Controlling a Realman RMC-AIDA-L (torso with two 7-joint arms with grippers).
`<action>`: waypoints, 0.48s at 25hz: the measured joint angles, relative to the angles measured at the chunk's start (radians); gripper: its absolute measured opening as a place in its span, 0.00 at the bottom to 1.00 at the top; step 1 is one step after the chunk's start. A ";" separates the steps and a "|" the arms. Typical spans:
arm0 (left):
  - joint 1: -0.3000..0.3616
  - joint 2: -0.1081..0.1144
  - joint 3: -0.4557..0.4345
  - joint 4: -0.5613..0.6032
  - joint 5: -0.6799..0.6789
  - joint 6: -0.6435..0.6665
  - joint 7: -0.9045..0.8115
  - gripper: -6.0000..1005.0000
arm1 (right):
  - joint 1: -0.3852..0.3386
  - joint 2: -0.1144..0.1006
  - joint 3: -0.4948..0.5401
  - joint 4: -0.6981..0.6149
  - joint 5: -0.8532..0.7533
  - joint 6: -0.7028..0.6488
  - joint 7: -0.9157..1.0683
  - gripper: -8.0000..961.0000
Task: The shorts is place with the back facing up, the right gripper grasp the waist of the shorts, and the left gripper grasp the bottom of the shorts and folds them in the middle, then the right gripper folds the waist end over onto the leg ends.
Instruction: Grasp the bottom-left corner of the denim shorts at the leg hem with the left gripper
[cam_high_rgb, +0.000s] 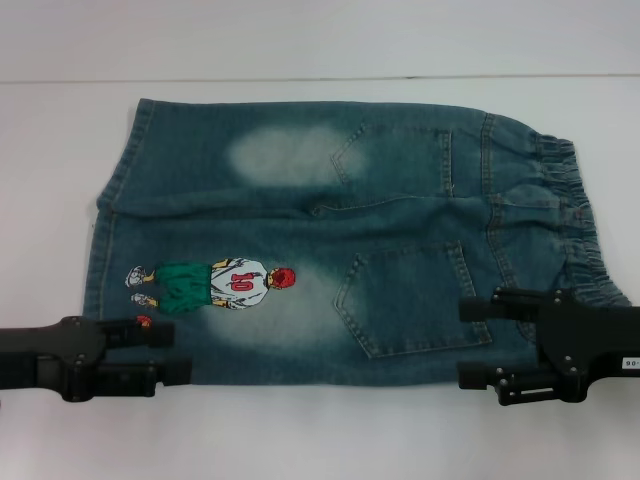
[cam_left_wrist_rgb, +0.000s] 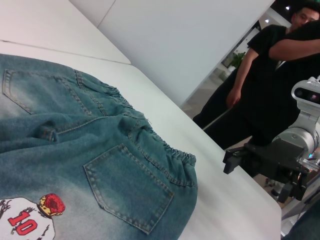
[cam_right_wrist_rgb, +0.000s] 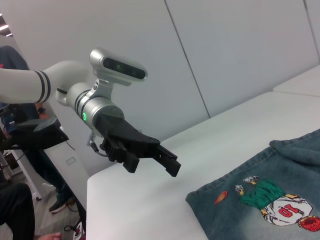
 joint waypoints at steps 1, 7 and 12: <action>0.000 0.000 0.000 0.000 0.000 0.003 -0.002 0.85 | 0.000 0.000 0.000 0.000 0.000 0.001 0.000 0.95; -0.001 0.002 -0.004 0.000 -0.001 0.011 -0.002 0.85 | 0.002 0.005 -0.004 0.002 -0.001 0.002 -0.002 0.95; -0.001 0.002 0.000 0.000 -0.001 0.011 -0.002 0.85 | 0.005 0.007 -0.008 0.005 0.000 0.003 -0.004 0.95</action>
